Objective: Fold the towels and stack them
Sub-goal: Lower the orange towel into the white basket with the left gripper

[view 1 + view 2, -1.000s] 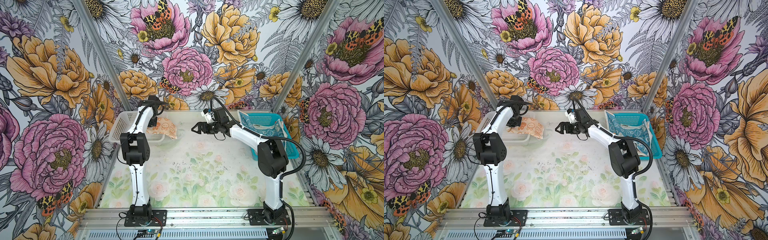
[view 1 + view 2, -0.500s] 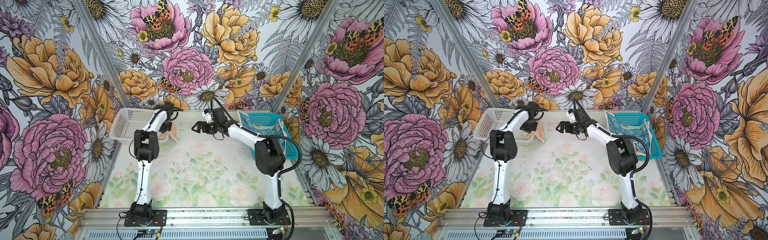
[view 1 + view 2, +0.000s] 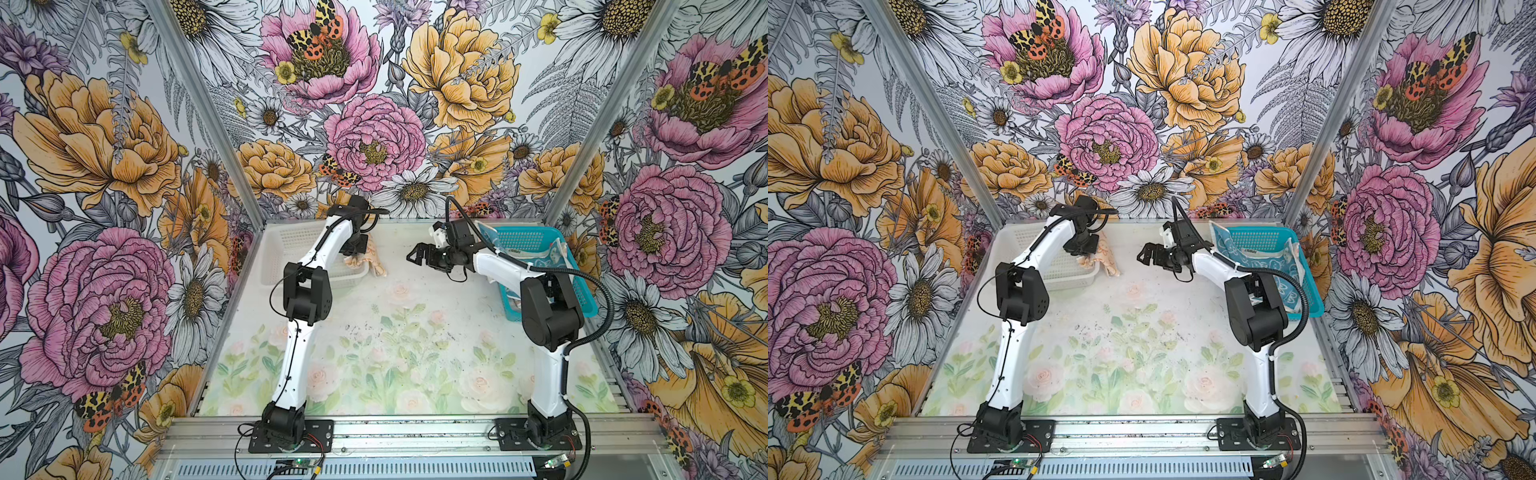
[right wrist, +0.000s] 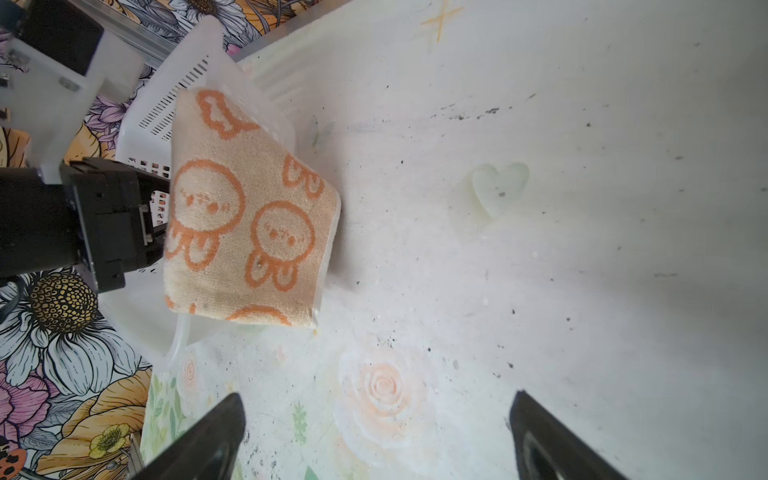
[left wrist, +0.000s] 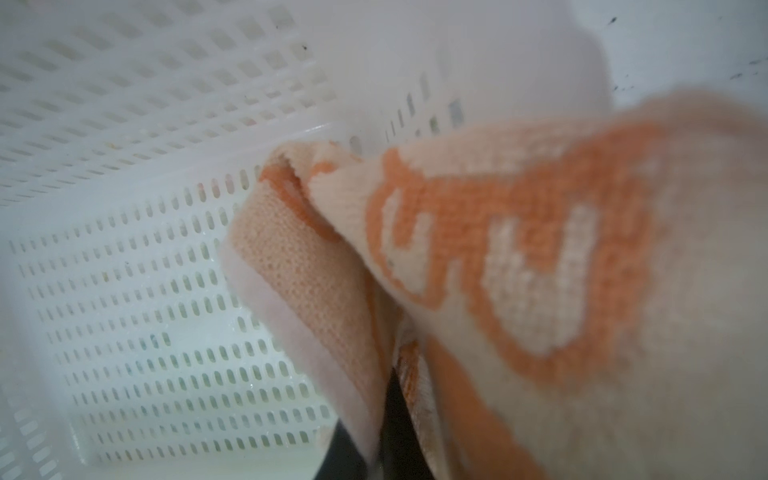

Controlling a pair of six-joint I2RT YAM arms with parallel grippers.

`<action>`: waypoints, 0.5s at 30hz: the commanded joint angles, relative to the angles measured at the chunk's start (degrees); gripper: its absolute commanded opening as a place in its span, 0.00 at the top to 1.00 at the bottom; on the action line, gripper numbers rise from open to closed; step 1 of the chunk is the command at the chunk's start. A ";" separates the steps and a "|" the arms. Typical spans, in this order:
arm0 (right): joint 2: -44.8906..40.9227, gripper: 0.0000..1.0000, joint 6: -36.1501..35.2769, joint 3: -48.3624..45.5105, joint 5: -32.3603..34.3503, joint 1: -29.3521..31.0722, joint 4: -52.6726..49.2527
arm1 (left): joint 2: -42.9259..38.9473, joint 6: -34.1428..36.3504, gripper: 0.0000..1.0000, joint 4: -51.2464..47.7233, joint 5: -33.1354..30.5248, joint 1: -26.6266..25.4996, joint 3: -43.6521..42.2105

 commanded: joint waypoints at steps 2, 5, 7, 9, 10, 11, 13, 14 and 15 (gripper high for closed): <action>-1.92 0.01 -1.83 2.72 2.13 3.69 0.32 | -7.90 -0.87 1.00 1.05 1.20 2.48 -0.81; 0.46 0.01 -2.04 6.50 4.46 6.88 -1.02 | -10.07 -1.06 1.00 1.05 3.58 3.74 -1.52; 1.73 0.01 -1.47 8.46 7.47 9.11 -1.08 | -10.46 -1.30 1.00 1.04 5.27 4.45 -1.68; 2.93 0.01 -0.94 10.55 10.02 11.12 -0.93 | -10.14 -1.81 1.00 1.05 6.69 4.99 -1.56; 3.85 0.01 -0.58 11.78 11.33 12.18 -0.98 | -9.89 -1.89 1.00 1.05 7.19 5.19 -1.44; 4.77 0.01 -0.06 12.76 12.27 12.93 -0.91 | -9.71 -2.16 1.00 1.00 7.47 5.31 -1.36; 6.99 0.01 1.38 14.97 13.13 14.18 -0.68 | -9.30 -2.56 1.00 1.05 7.65 5.60 -1.19; 7.82 0.01 1.79 15.62 13.63 14.65 -0.47 | -9.20 -2.69 1.00 1.05 7.90 5.75 -1.14; 8.75 0.02 2.05 16.41 14.39 15.21 -0.52 | -9.18 -2.86 1.00 1.05 8.23 6.01 -1.13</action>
